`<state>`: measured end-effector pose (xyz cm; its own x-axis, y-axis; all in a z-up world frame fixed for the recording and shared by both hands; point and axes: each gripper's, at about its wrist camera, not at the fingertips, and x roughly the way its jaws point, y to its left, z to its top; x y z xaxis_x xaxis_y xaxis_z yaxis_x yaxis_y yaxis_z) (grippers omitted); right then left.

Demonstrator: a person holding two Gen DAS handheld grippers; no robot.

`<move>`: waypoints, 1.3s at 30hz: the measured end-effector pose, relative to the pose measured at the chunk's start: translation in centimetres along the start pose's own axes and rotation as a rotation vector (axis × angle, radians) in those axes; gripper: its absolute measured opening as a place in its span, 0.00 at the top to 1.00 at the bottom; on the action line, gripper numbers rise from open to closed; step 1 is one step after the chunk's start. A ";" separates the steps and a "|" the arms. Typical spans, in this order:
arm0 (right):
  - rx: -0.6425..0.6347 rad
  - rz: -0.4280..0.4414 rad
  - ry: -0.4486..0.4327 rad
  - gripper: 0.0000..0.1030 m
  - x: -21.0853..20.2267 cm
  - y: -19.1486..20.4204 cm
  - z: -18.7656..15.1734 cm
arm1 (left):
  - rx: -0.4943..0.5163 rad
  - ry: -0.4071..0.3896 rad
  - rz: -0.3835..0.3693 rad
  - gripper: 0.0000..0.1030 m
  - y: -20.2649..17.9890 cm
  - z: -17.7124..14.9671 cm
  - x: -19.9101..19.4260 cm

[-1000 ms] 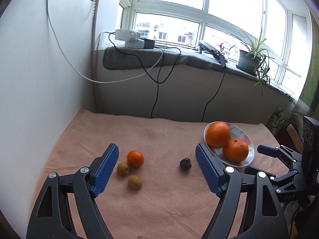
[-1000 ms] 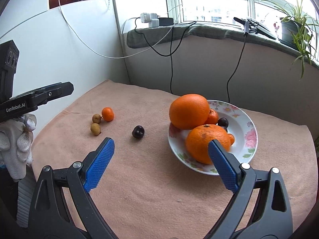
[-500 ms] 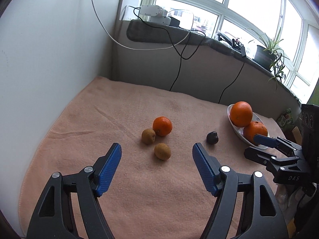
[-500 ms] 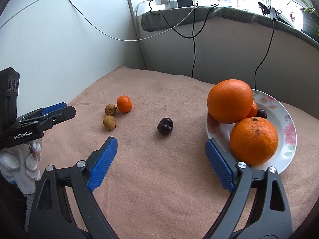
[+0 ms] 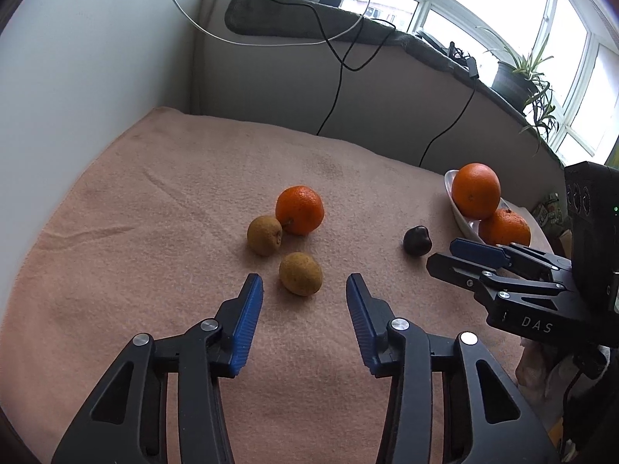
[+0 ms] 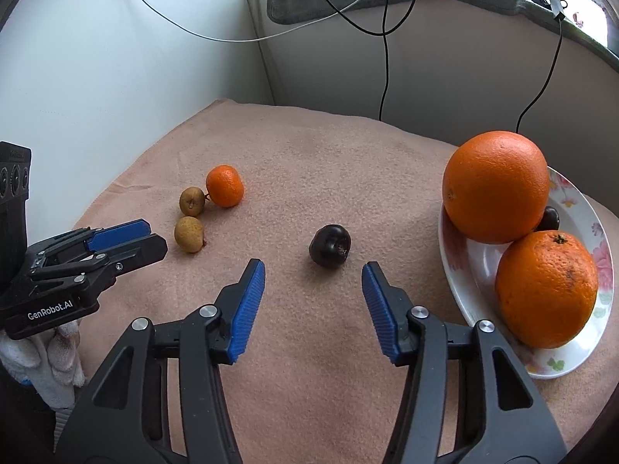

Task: Organize fruits
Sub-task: 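Grasp the brown kiwi with the left gripper while the right gripper grasps a dark plum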

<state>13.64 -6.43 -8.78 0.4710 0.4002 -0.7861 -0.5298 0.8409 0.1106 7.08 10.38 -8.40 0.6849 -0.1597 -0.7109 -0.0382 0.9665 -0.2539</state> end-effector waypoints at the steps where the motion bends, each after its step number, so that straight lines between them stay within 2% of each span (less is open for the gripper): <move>1: 0.002 0.002 0.006 0.51 0.3 0.0 0.1 | 0.006 0.004 0.002 0.58 -0.1 0.1 0.2; 12: -0.003 -0.014 0.023 0.54 2.3 0.2 0.9 | 0.010 0.034 0.014 0.65 0.1 -0.2 1.7; 15: -0.007 -0.017 0.030 0.58 2.5 0.3 0.9 | 0.004 0.040 0.019 0.67 0.2 -0.2 1.9; 24: 0.004 -0.022 0.040 0.62 3.0 -0.1 0.8 | 0.010 0.050 0.019 0.71 0.4 0.0 2.3; 26: 0.004 -0.028 0.042 0.66 3.1 -0.1 0.8 | 0.022 0.051 0.015 0.76 0.2 0.0 2.4; 31: 0.019 -0.032 0.044 0.73 3.2 -0.5 0.9 | 0.023 0.047 0.013 0.76 0.2 0.1 2.4; 39: 0.015 -0.018 0.038 0.74 2.9 -0.4 0.7 | 0.026 0.037 0.010 0.76 -0.2 -0.1 2.1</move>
<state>15.73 -5.35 -10.69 0.4528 0.3709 -0.8108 -0.5104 0.8535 0.1053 8.48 9.88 -9.93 0.6569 -0.1567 -0.7375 -0.0257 0.9730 -0.2296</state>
